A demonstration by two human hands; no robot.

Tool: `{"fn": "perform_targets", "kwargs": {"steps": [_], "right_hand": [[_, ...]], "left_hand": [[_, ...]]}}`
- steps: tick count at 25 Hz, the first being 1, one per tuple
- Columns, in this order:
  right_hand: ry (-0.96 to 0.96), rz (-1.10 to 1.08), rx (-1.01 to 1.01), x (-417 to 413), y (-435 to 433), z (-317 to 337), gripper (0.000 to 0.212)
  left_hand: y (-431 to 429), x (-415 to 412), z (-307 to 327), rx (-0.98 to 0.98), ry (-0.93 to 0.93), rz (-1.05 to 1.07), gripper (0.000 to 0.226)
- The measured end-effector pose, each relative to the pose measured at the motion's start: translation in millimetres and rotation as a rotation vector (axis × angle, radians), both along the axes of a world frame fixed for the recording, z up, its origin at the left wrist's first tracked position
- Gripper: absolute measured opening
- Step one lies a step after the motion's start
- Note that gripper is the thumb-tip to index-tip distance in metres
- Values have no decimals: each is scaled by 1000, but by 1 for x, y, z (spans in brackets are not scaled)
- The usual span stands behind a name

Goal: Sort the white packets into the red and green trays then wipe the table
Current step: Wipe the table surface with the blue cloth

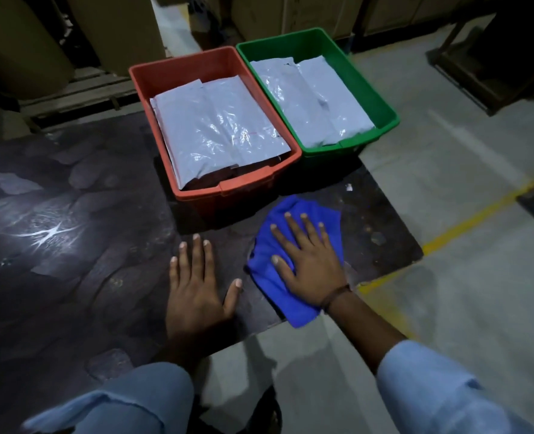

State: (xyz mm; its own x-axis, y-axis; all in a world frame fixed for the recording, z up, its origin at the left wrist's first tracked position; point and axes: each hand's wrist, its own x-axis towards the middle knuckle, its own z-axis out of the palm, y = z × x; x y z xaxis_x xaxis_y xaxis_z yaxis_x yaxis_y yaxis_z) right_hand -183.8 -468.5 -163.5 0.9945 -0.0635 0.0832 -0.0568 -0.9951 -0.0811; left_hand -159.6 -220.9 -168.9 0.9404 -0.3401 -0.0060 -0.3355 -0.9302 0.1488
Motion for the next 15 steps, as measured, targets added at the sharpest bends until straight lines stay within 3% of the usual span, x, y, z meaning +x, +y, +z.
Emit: {"fn": "perform_targets", "kwargs": {"steps": [1, 2, 5, 7, 9, 13, 15], "right_hand": [[-2, 58, -11, -8, -18, 0, 60], [-21, -28, -11, -10, -46, -2, 60], [-30, -558, 37, -9, -126, 0, 66], [-13, -641, 74, -7, -129, 1, 67], [-16, -557, 36, -15, -88, 1, 65], [17, -154, 16, -53, -15, 2, 62], [13, -170, 15, -41, -38, 2, 61]], "left_hand": [[-1, 0, 1, 14, 3, 5, 92], [-2, 1, 1, 26, 8, 5, 92], [-2, 1, 1, 44, 2, 10, 92], [-1, 1, 2, 54, 2, 3, 92], [1, 0, 2, 44, 1, -7, 92], [0, 0, 6, 45, 15, -2, 91], [-1, 0, 5, 49, 13, -7, 91]]}}
